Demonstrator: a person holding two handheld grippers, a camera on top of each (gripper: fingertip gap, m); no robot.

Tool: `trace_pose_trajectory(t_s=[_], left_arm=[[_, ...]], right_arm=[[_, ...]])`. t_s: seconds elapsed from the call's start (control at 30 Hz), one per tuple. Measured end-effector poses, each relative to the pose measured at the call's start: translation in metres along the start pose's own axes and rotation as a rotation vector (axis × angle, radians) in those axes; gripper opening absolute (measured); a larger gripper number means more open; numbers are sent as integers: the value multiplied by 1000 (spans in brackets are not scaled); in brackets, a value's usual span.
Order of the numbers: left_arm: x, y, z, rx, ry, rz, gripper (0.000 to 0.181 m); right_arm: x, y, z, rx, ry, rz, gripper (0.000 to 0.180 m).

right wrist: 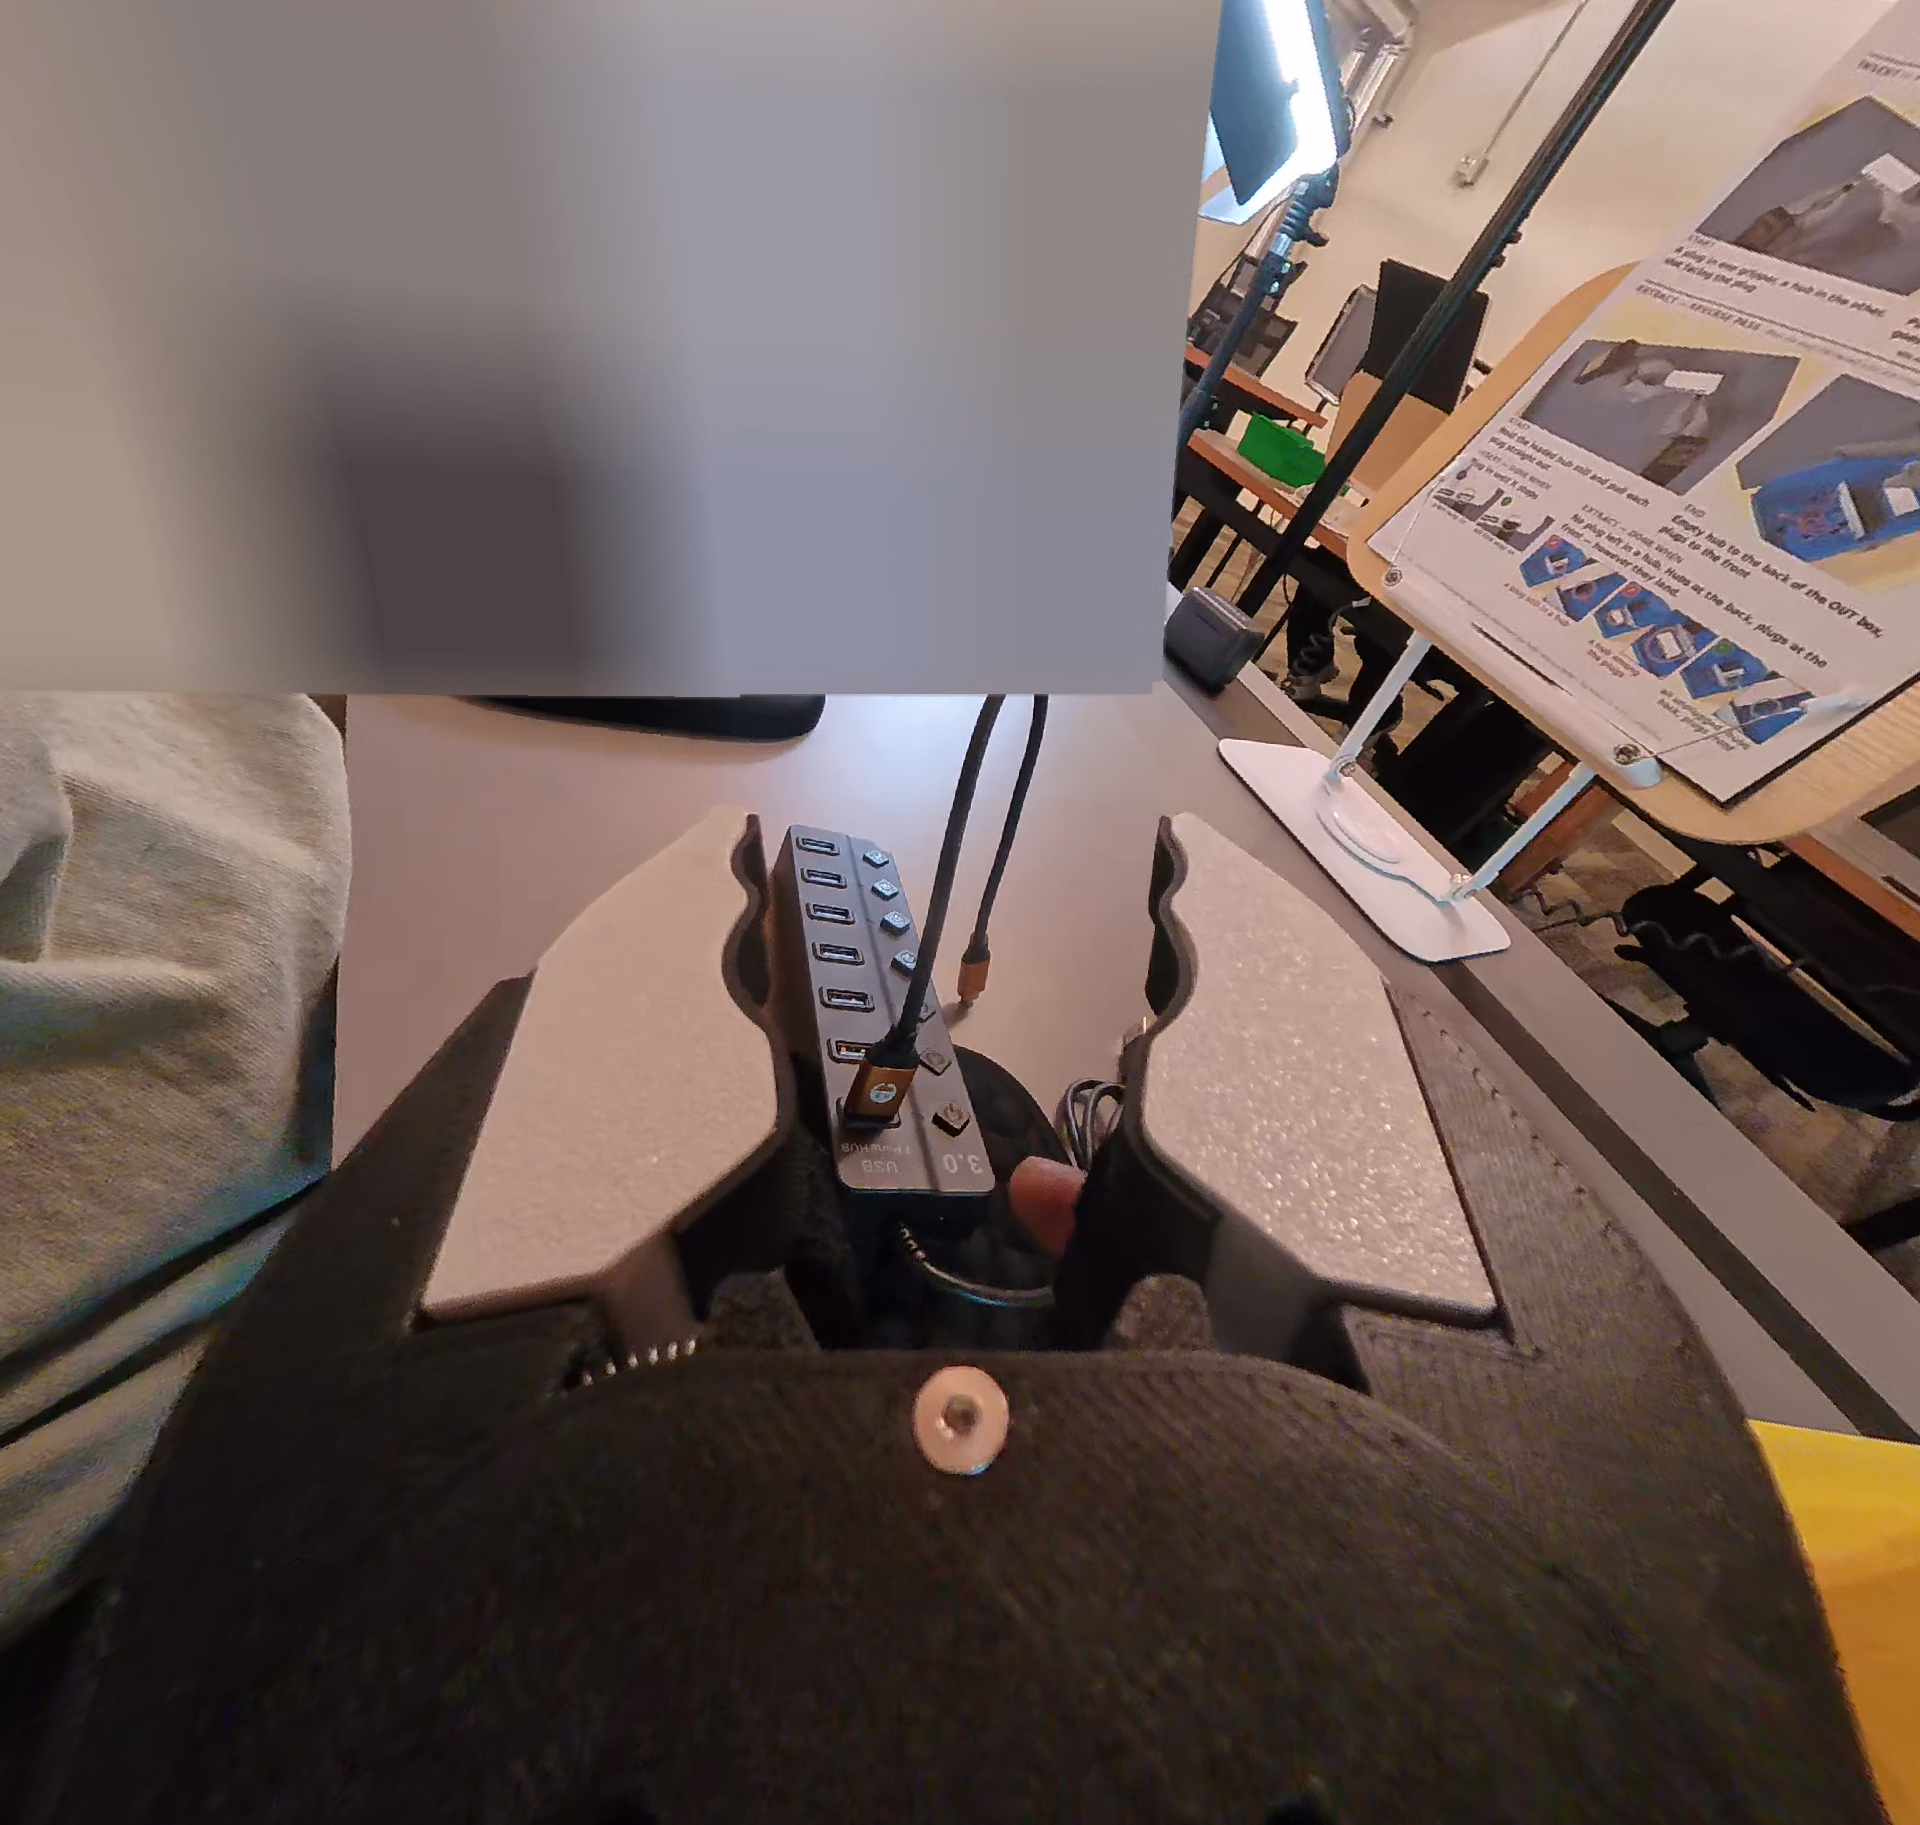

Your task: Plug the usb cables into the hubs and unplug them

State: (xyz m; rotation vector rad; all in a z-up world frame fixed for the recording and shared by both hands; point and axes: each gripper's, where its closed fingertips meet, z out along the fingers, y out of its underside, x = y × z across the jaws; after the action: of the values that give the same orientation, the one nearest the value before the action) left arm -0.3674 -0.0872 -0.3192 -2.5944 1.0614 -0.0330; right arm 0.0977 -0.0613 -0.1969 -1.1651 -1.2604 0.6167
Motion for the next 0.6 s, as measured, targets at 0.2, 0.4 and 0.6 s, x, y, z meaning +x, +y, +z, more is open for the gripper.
trace_pose_trajectory(t_s=[0.2, 0.4, 0.6], left_arm=[[-33, -44, -91, 459, -374, -58, 15], [-5, -96, -230, 1083, -822, 4, 15], [74, -152, -278, 1534, -610, 44, 15]], right_arm=[[0, -1, 4, 5, -4, -15, 70], [-3, -6, 8, 25, -9, -26, 68], [-11, -30, 28, 125, -29, -35, 61]])
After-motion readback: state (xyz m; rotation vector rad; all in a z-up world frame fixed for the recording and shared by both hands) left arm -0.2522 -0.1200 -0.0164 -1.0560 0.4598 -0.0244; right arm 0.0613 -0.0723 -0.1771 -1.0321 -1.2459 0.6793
